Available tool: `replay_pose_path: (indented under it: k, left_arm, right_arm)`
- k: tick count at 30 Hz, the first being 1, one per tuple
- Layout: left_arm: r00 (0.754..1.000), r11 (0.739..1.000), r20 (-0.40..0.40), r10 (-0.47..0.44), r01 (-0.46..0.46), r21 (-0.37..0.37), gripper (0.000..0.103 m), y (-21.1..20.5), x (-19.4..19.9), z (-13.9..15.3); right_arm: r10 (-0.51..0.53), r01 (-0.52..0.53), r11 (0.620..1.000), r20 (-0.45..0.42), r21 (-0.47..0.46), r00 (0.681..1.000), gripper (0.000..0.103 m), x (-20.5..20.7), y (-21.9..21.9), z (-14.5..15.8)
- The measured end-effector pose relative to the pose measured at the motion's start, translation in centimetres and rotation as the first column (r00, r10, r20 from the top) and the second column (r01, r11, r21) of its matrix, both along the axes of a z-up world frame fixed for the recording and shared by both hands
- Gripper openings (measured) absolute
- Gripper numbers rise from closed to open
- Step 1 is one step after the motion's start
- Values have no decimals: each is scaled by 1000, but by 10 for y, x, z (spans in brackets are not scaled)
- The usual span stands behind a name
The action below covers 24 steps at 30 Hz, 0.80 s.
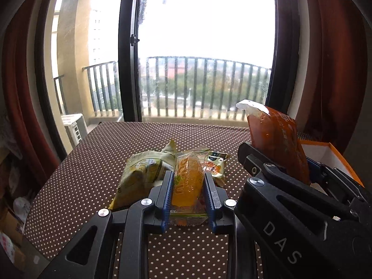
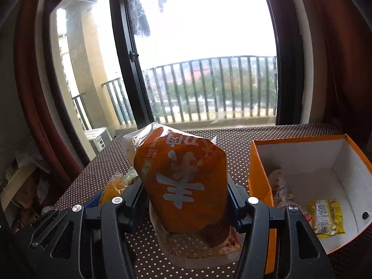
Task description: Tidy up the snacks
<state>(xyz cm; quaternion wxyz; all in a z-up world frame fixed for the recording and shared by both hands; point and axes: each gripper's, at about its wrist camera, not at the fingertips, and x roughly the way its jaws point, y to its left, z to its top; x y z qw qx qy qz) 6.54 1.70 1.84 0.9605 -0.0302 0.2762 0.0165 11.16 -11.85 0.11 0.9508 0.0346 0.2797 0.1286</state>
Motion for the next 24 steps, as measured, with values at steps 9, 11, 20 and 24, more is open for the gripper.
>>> replay_pose_path:
  k: [9, 11, 20, 24]
  left_arm:
    - [998, 998, 12, -69, 69, -9, 24, -37, 24, 4]
    - [997, 997, 12, -81, 81, -7, 24, -44, 29, 4]
    - [989, 989, 2, -148, 148, -8, 24, -70, 55, 0]
    - [982, 982, -8, -188, 188, -11, 24, -84, 64, -2]
  right_arm:
    - [-74, 75, 997, 33, -21, 997, 61, 12, -39, 8]
    - [-88, 88, 996, 36, -22, 996, 61, 15, -47, 9]
    - [-159, 160, 987, 44, -3, 986, 61, 27, -84, 9]
    - [-200, 200, 980, 47, 1, 979, 61, 31, -102, 7]
